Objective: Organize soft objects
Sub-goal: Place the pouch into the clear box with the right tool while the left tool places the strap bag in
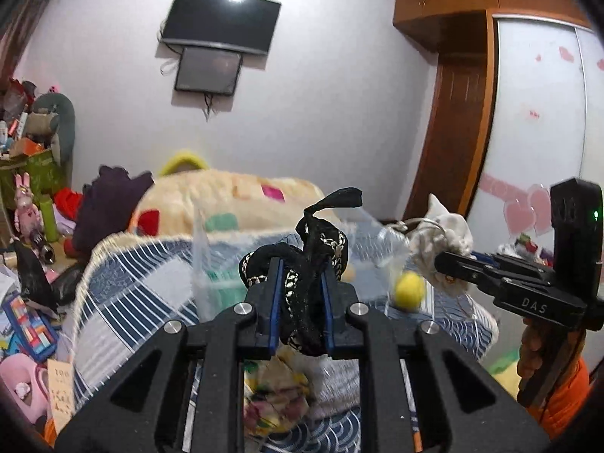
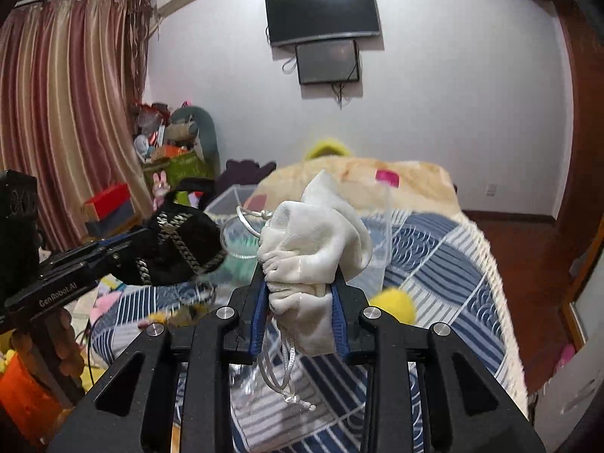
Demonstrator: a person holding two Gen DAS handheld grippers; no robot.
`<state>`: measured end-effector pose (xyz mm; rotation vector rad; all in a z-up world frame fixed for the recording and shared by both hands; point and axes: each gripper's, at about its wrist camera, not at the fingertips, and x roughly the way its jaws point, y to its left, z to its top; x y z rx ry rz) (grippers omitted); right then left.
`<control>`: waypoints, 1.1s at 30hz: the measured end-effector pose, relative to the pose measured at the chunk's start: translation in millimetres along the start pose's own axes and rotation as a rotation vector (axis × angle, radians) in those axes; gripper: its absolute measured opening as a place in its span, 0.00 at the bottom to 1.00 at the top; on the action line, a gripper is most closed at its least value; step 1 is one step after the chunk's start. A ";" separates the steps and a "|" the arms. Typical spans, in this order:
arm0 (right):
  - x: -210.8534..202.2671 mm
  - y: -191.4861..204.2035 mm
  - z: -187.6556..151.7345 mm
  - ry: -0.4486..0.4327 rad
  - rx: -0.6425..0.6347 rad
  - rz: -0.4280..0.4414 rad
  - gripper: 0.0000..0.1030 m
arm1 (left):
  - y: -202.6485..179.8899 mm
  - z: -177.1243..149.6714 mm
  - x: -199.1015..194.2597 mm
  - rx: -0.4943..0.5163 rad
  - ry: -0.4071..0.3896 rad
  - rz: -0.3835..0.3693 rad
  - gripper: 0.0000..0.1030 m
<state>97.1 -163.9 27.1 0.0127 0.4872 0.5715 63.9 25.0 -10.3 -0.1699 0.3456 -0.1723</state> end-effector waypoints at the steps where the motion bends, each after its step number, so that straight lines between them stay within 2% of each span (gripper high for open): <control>1: -0.3 0.4 3.0 -0.006 -0.002 -0.003 0.26 | 1.4 3.6 -0.5 -0.003 -0.010 0.007 0.17; 9: 13.1 -3.6 30.6 -0.041 -0.028 -0.038 0.26 | 27.1 29.0 14.5 -0.057 -0.033 0.059 0.17; 16: 36.5 -4.9 50.6 -0.031 -0.042 -0.065 0.26 | 35.1 35.4 37.9 -0.047 -0.015 0.089 0.17; 22: 63.8 -8.4 50.9 0.038 -0.046 -0.075 0.26 | 37.5 34.1 63.7 -0.031 -0.002 0.109 0.17; 33: 96.9 -16.1 31.8 0.181 -0.061 -0.084 0.26 | 32.8 17.3 112.7 0.040 0.085 0.149 0.17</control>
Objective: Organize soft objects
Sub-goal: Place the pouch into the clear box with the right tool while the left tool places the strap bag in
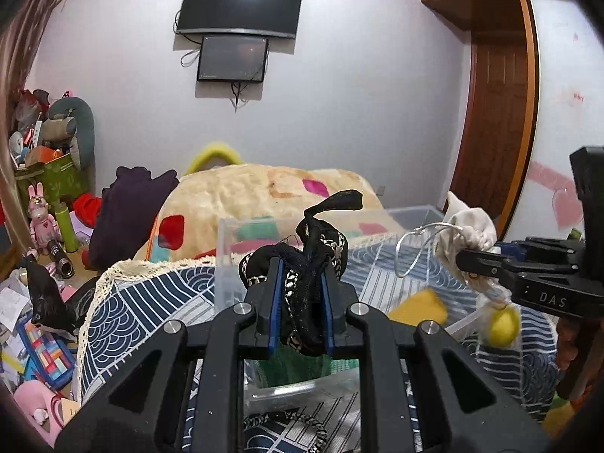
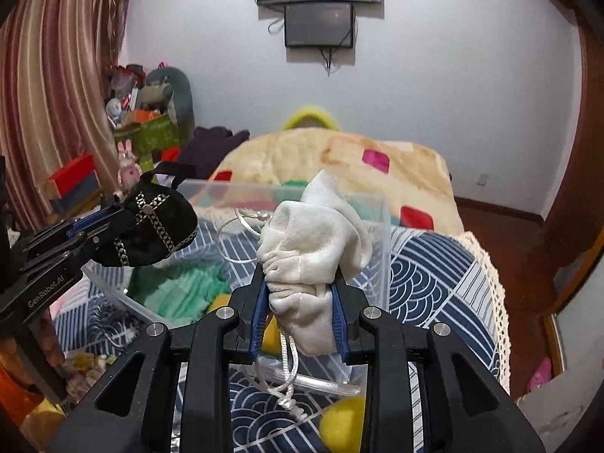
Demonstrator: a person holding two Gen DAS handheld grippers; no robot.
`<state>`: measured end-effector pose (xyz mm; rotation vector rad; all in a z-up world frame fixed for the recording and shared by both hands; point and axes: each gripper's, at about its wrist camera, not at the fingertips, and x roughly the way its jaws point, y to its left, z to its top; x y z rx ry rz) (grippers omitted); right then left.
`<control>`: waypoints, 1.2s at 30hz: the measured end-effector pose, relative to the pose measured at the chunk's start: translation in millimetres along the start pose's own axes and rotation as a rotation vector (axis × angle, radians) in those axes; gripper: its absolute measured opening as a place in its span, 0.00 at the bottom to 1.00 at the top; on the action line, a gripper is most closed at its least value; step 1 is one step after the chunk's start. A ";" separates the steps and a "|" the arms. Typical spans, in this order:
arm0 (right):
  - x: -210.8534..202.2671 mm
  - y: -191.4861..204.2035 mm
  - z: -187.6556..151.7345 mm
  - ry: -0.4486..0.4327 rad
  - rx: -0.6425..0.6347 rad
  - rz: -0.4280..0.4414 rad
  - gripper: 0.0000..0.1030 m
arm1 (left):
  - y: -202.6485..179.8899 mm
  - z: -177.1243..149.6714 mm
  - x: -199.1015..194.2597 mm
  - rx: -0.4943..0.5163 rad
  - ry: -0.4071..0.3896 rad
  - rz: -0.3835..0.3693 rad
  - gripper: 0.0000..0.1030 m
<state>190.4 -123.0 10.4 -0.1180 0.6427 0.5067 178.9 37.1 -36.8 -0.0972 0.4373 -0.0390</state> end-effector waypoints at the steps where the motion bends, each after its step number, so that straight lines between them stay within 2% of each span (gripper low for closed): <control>1: 1.5 0.7 0.2 0.006 -0.003 -0.002 0.26 | -1.3 -0.8 4.2 0.005 0.016 0.004 0.17; 8: 7.9 -0.2 -3.1 0.048 -0.014 -0.004 0.27 | -2.1 -3.6 22.5 0.011 0.086 0.012 0.18; 11: 7.8 0.8 -1.0 0.054 -0.009 0.004 0.30 | -0.8 -4.7 21.4 0.004 0.096 -0.009 0.22; 14: 5.2 2.1 -3.0 0.055 -0.012 -0.007 0.32 | 2.3 -5.5 18.1 -0.017 0.106 -0.028 0.34; 16: 3.6 3.1 -4.0 0.051 -0.014 -0.013 0.38 | 3.1 -5.8 16.5 -0.022 0.108 -0.028 0.43; 20: -5.7 4.4 -4.8 0.031 -0.012 -0.002 0.45 | 0.5 -6.2 6.9 -0.004 0.085 -0.015 0.44; 22: -13.8 6.0 -3.7 0.011 -0.019 -0.003 0.47 | -1.2 -5.0 -0.9 0.002 0.065 -0.016 0.48; 25: -22.9 8.4 -0.6 -0.022 -0.027 -0.001 0.56 | -5.2 -0.9 -14.3 0.005 0.041 -0.034 0.55; 30: -44.1 12.2 4.6 -0.087 -0.040 0.002 0.58 | -12.2 7.4 -35.2 0.029 0.013 -0.050 0.58; 34: -59.9 12.8 6.8 -0.137 -0.035 0.008 0.69 | -13.1 11.9 -55.7 0.035 -0.020 -0.053 0.71; 36: -67.2 12.0 5.7 -0.160 -0.031 0.008 0.70 | -12.8 12.2 -65.2 0.036 -0.029 -0.057 0.74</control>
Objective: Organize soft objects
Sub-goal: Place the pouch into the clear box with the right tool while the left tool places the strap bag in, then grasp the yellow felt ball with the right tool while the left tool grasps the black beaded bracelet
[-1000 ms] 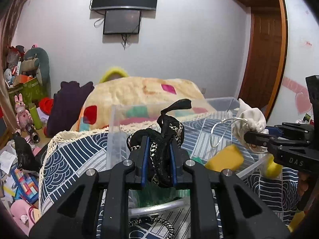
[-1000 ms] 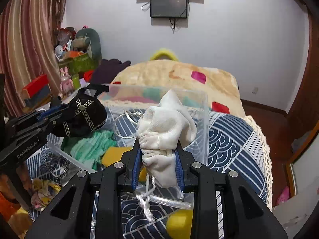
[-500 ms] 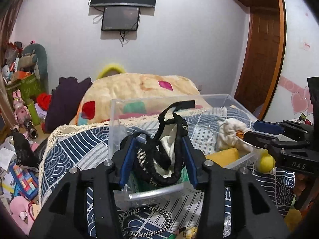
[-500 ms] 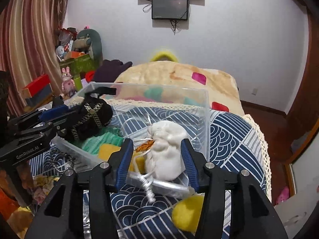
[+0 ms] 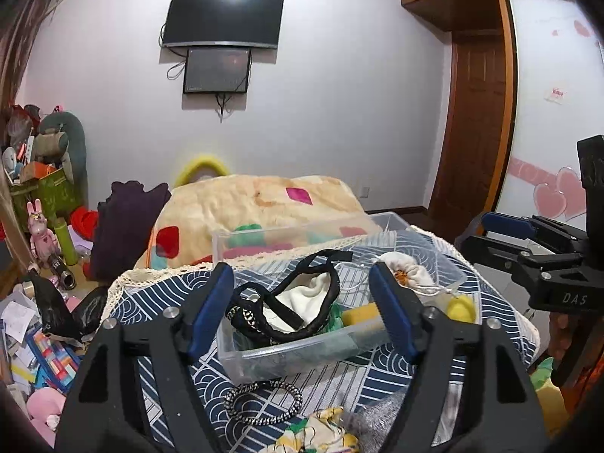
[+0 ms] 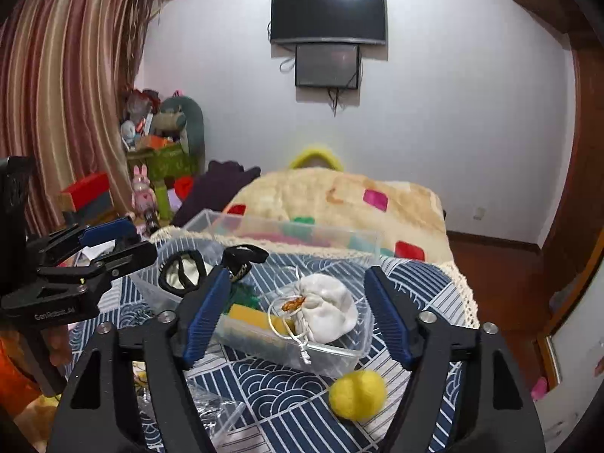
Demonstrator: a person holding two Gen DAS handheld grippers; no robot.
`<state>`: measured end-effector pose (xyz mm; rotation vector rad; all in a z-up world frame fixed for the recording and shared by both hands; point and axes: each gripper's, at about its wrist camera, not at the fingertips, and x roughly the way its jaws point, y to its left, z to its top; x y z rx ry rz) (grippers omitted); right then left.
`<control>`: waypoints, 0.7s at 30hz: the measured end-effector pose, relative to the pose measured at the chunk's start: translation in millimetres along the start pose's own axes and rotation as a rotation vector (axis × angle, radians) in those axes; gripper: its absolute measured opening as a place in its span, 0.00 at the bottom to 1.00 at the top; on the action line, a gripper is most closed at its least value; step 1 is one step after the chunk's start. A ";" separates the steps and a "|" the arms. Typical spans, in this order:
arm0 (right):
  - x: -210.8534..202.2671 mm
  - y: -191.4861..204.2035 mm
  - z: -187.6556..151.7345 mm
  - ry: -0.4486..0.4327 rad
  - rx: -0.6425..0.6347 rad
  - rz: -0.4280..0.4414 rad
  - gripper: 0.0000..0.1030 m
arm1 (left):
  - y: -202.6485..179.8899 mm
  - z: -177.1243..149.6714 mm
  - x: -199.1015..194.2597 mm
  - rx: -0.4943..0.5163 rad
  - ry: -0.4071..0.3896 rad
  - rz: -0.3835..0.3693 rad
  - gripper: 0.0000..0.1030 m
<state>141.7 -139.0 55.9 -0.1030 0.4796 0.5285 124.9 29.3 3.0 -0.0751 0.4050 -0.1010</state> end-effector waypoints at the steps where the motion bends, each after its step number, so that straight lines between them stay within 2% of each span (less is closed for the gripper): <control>1: -2.5 -0.3 -0.4 -0.007 0.001 0.002 0.70 | 0.3 0.0 -2.4 0.000 0.004 0.000 0.78; 4: -9.1 -1.0 -5.1 -0.022 0.002 -0.013 0.72 | 1.9 -5.8 -9.6 -0.010 0.004 0.016 0.87; 7: -14.4 -0.6 -15.0 -0.022 0.002 -0.034 0.75 | 4.9 -16.2 -12.7 -0.020 0.011 0.043 0.91; 11: -15.4 -7.8 -30.3 0.006 0.020 -0.050 0.75 | 9.5 -33.3 -9.6 -0.034 0.067 0.047 0.91; 21: 10.4 -34.3 -77.5 0.157 0.114 -0.065 0.75 | 20.2 -73.3 12.0 -0.047 0.216 0.062 0.91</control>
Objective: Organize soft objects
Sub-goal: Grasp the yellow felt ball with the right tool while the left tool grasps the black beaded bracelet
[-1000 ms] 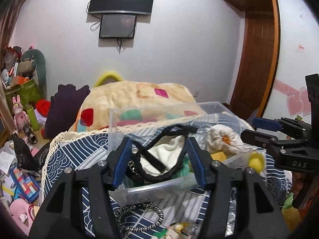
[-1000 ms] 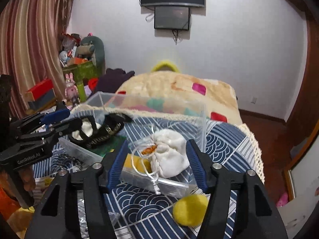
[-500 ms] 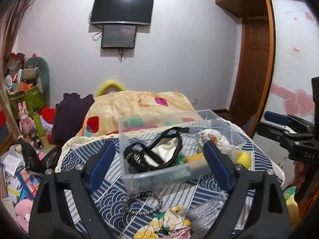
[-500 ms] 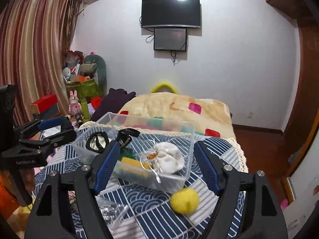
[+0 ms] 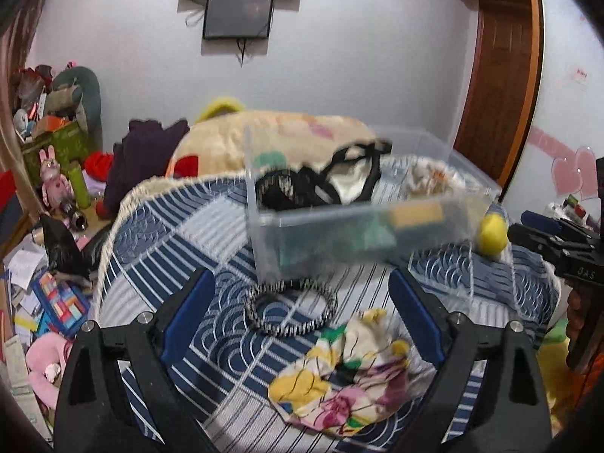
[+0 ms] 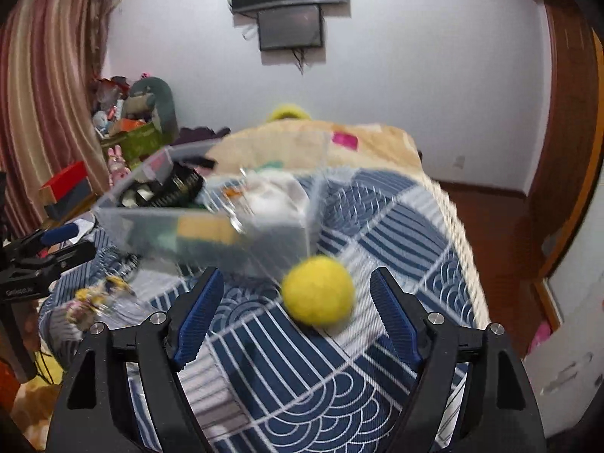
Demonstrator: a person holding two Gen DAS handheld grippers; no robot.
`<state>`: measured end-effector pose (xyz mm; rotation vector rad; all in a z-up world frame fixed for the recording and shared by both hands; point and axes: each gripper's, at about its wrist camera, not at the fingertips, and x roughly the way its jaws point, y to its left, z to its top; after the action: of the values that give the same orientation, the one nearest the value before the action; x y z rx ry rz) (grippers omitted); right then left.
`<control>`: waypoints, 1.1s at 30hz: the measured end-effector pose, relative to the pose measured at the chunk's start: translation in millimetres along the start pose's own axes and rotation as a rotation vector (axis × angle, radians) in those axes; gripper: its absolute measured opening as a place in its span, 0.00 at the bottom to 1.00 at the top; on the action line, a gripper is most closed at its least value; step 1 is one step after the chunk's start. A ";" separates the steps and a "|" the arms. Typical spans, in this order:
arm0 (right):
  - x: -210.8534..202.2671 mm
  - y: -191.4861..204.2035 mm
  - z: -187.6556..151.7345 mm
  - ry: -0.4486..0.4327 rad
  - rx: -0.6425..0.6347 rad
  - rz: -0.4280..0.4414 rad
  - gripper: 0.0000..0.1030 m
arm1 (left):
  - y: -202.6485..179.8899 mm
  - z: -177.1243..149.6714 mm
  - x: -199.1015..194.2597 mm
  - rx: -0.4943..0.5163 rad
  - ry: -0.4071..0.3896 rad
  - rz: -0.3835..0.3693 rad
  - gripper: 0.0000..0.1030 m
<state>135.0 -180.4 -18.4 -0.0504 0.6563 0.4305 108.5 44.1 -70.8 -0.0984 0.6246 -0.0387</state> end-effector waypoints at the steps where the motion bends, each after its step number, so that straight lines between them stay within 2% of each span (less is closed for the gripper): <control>1: 3.4 -1.7 -2.3 0.011 0.009 -0.005 0.75 | -0.7 -3.3 2.9 0.002 0.012 -0.001 0.91; 7: 15.5 -5.3 -9.3 0.049 0.041 -0.007 0.74 | 1.4 -13.3 24.2 -0.009 0.072 0.017 0.91; 12: 17.4 -2.5 -14.6 0.063 0.042 -0.005 0.64 | 7.4 -15.7 33.3 -0.061 0.094 -0.020 0.91; 15: 17.3 -0.8 -15.3 0.065 0.038 -0.003 0.53 | 11.5 -17.1 37.4 -0.085 0.102 -0.033 0.77; 18: 19.6 -0.2 -14.9 0.069 0.038 -0.003 0.42 | 15.2 -17.9 41.7 -0.111 0.113 -0.054 0.71; 20: 20.0 -1.5 -14.9 0.067 0.041 0.001 0.42 | 14.4 -17.5 41.9 -0.107 0.109 -0.054 0.62; 25: 17.2 -0.4 -14.5 0.063 0.039 0.022 0.41 | 9.2 -17.7 39.2 -0.098 0.111 -0.092 0.32; 28: 14.1 2.6 -14.1 0.057 0.031 0.029 0.41 | 2.6 -19.3 32.4 -0.081 0.106 -0.102 0.19; 33: 9.0 7.1 -13.6 0.044 0.022 0.043 0.41 | -7.6 -21.4 16.5 -0.033 0.085 -0.097 0.11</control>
<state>130.6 -173.0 -33.9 -0.0256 0.7063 0.4642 109.3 33.7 -96.9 -0.1601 0.7048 -0.1272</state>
